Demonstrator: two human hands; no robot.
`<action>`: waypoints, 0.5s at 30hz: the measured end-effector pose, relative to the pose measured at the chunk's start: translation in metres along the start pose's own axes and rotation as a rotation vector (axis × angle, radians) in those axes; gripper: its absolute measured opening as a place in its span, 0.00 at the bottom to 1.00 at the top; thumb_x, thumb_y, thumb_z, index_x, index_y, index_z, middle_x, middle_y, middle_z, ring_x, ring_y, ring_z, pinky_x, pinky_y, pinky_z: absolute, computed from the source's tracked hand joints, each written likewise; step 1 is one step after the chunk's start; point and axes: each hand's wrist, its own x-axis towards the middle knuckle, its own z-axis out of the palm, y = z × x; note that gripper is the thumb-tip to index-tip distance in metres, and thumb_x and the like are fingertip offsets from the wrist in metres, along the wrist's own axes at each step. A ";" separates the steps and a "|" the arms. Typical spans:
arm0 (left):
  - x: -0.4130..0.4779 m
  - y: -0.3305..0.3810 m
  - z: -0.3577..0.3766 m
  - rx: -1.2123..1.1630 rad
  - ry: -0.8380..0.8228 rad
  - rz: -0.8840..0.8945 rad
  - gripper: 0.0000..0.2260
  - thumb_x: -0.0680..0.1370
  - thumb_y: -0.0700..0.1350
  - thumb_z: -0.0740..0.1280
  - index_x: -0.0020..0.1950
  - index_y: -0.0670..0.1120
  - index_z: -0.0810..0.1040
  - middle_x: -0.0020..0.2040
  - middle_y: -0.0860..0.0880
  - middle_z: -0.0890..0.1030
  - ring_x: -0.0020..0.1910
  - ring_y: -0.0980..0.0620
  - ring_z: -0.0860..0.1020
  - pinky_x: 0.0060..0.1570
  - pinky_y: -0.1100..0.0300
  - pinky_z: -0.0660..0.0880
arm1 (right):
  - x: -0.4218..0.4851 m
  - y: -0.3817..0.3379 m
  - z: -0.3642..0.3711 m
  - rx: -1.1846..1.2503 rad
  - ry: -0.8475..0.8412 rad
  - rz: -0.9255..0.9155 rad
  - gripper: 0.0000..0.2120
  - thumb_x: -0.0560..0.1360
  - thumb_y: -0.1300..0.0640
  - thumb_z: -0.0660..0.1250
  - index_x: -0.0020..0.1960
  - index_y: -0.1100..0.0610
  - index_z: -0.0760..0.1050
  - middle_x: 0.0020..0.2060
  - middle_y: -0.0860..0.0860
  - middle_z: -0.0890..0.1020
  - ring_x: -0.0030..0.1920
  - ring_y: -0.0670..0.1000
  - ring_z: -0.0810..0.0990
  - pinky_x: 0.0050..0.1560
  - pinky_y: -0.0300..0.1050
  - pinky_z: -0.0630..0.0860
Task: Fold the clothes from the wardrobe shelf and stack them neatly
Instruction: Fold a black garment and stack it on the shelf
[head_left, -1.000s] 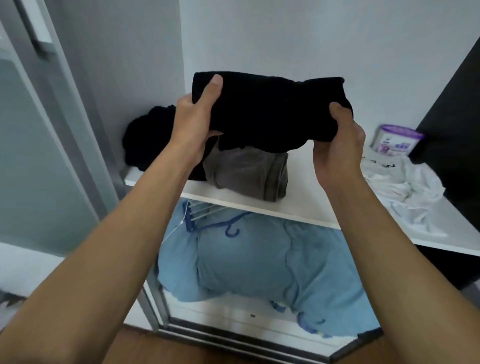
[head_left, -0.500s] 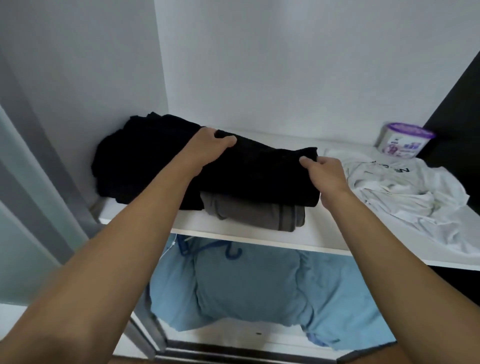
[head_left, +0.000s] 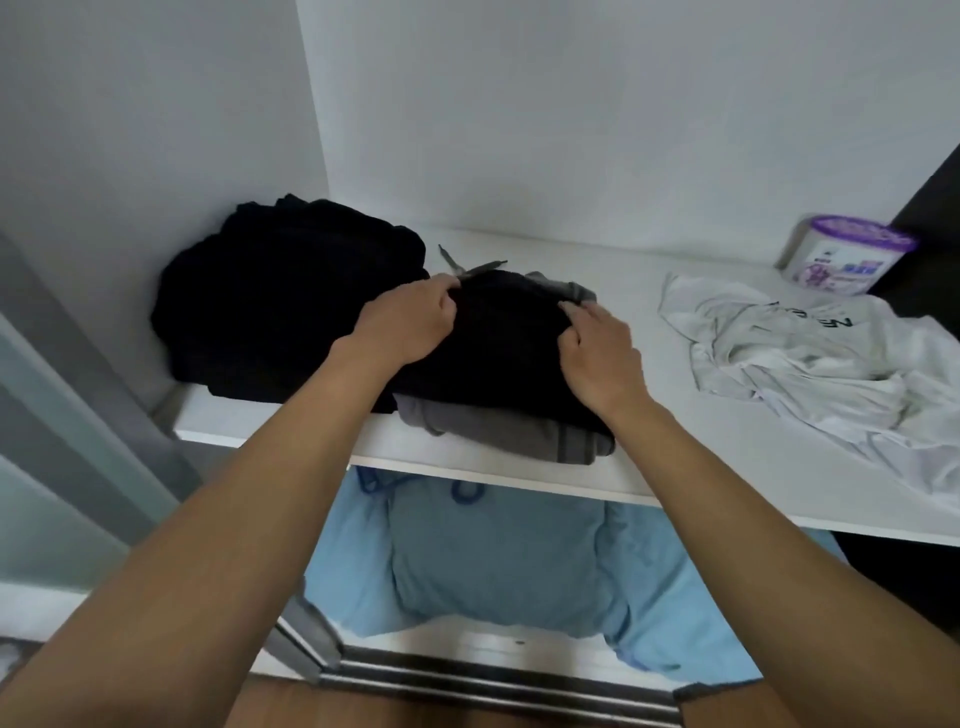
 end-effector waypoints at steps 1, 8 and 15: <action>0.000 0.001 -0.001 -0.002 -0.024 -0.025 0.20 0.83 0.48 0.51 0.74 0.55 0.68 0.64 0.47 0.78 0.59 0.44 0.77 0.58 0.47 0.73 | -0.001 0.003 0.004 0.034 -0.087 0.038 0.24 0.82 0.55 0.52 0.79 0.52 0.61 0.78 0.53 0.62 0.76 0.57 0.62 0.73 0.59 0.63; 0.005 0.095 0.014 0.106 0.334 0.146 0.17 0.74 0.36 0.62 0.61 0.44 0.79 0.66 0.46 0.75 0.63 0.43 0.74 0.63 0.47 0.70 | -0.002 0.056 -0.044 0.154 -0.108 -0.003 0.21 0.81 0.52 0.61 0.72 0.58 0.70 0.71 0.54 0.73 0.72 0.55 0.69 0.71 0.48 0.63; 0.012 0.231 0.090 -0.438 -0.007 0.196 0.13 0.76 0.38 0.63 0.56 0.52 0.80 0.64 0.51 0.78 0.56 0.53 0.77 0.52 0.63 0.70 | -0.033 0.225 -0.169 -0.116 0.049 0.394 0.31 0.72 0.46 0.72 0.73 0.51 0.68 0.70 0.53 0.74 0.70 0.59 0.70 0.69 0.58 0.68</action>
